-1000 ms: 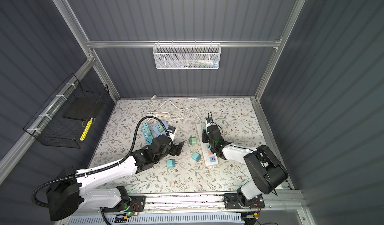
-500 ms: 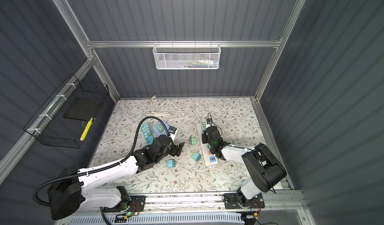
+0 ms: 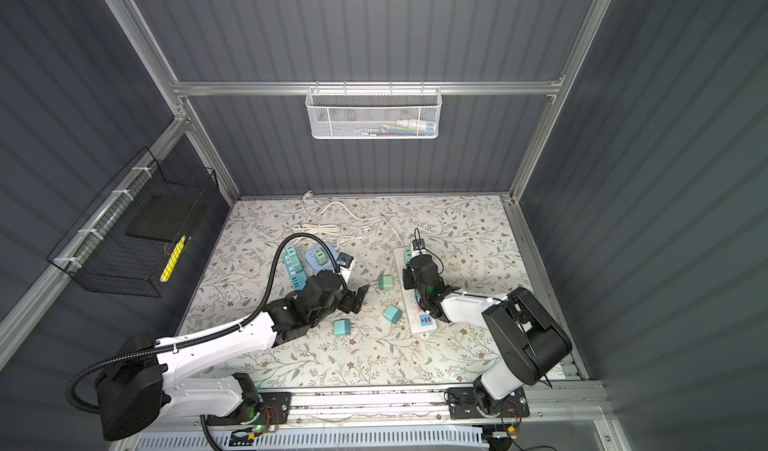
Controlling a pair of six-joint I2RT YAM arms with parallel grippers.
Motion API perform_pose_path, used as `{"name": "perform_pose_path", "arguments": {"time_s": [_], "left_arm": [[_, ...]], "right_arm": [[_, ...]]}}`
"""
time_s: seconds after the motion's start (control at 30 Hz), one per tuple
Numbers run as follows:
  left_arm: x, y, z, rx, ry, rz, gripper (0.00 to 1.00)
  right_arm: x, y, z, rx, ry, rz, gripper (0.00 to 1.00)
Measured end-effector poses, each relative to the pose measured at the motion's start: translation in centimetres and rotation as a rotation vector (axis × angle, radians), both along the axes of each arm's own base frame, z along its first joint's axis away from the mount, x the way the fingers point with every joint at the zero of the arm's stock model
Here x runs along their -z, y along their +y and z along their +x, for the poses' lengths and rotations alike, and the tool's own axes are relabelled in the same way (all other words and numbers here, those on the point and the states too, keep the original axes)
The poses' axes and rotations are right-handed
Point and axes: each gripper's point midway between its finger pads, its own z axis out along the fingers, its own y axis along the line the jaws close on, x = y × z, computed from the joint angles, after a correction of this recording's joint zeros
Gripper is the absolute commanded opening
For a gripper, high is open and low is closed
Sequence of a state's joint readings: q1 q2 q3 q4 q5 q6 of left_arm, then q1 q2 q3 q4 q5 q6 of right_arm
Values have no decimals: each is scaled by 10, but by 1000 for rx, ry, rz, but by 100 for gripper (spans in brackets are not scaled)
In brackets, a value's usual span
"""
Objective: Insert the plug
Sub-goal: 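Press the teal adapter with right gripper into the pink socket beside the green adapter, then open right gripper and lift it off the plugged teal adapter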
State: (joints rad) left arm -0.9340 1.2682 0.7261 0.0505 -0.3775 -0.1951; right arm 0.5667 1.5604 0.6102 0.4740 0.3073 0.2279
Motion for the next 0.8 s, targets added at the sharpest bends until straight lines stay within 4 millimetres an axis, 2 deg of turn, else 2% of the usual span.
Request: {"name": "perform_pose_path", "arguments": {"time_s": [0.4, 0.7, 0.8], "left_arm": [[-2, 1, 0, -2, -10, -13, 94], [12, 11, -7, -10, 5, -15, 93], [10, 14, -9, -12, 2, -24, 93]], "right_arm": [[2, 2, 0, 51, -2, 31, 22], [10, 5, -5, 54, 29, 8, 22], [14, 7, -5, 64, 33, -16, 22]]}}
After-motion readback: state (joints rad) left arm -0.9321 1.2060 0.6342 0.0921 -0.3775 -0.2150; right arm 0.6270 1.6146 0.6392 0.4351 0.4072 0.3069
